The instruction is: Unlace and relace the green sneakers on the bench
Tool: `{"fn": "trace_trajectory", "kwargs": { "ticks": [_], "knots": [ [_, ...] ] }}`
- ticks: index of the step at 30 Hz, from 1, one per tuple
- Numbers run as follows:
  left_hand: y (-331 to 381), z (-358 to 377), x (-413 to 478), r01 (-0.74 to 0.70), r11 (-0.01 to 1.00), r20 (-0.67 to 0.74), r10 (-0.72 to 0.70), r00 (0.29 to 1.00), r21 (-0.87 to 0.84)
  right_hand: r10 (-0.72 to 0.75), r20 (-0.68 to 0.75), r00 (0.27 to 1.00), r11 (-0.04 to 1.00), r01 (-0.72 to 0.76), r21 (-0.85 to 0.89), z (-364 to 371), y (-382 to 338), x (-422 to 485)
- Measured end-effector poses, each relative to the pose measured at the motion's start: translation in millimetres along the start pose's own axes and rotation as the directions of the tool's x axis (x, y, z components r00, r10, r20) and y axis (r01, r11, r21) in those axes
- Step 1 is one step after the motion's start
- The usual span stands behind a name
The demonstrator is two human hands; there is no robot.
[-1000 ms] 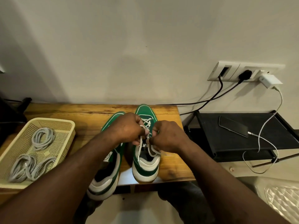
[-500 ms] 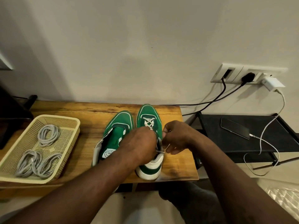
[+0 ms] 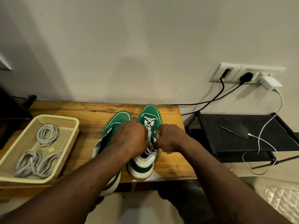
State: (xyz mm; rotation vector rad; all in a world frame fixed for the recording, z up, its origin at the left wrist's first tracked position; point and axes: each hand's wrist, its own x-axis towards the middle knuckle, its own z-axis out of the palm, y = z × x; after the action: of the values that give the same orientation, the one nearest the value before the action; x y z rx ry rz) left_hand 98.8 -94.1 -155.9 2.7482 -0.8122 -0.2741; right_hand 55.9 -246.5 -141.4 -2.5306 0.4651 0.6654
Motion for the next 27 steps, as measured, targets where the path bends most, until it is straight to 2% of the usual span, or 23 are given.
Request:
{"fn": "trace_trajectory", "kwargs": {
  "ticks": [3, 6, 10, 13, 15, 18, 22, 27],
  "knots": [
    [2.3, 6.2, 1.8, 0.027, 0.990, 0.049, -0.020, 0.999, -0.139, 0.040, 0.017, 0.999, 0.997, -0.039, -0.074, -1.7, -0.5, 4.0],
    [10.0, 13.2, -0.8, -0.009, 0.978, 0.057, 0.022, 0.998, -0.209, 0.081, 0.010, 0.997, 0.973, -0.077, -0.219, -8.6, 3.7, 3.3],
    [20.8, 22.0, -7.1, -0.068, 0.976, 0.051, 0.080, 0.995, -0.208, 0.173, 0.062, 0.983, 0.971, -0.159, -0.179, -13.3, 13.6, 0.9],
    [23.4, 23.2, -7.5, -0.062, 0.976, 0.057, 0.076, 0.996, -0.209, 0.179, 0.079, 0.981, 0.975, -0.166, -0.147, -11.4, 14.2, 0.4],
    [23.5, 21.4, -8.5, -0.026, 0.967, 0.053, 0.040, 0.998, -0.254, 0.180, 0.037, 0.983, 0.968, -0.170, -0.182, -9.6, 12.4, -2.5],
    [22.8, 17.0, -11.7, -0.015, 0.960, 0.032, 0.025, 0.999, -0.280, 0.178, -0.042, 0.983, 0.974, -0.182, -0.135, -6.5, 10.0, -4.6],
    [20.7, 7.0, -17.9, -0.030, 0.953, 0.019, 0.038, 0.999, -0.300, 0.073, -0.203, 0.976, 0.970, -0.117, -0.214, -11.4, -5.7, -19.4],
    [6.2, -8.7, -26.5, -0.012, 0.951, 0.061, 0.033, 0.998, -0.308, -0.018, -0.318, 0.948, 0.993, -0.020, -0.117, -9.1, -36.1, -38.6]
  ]
}}
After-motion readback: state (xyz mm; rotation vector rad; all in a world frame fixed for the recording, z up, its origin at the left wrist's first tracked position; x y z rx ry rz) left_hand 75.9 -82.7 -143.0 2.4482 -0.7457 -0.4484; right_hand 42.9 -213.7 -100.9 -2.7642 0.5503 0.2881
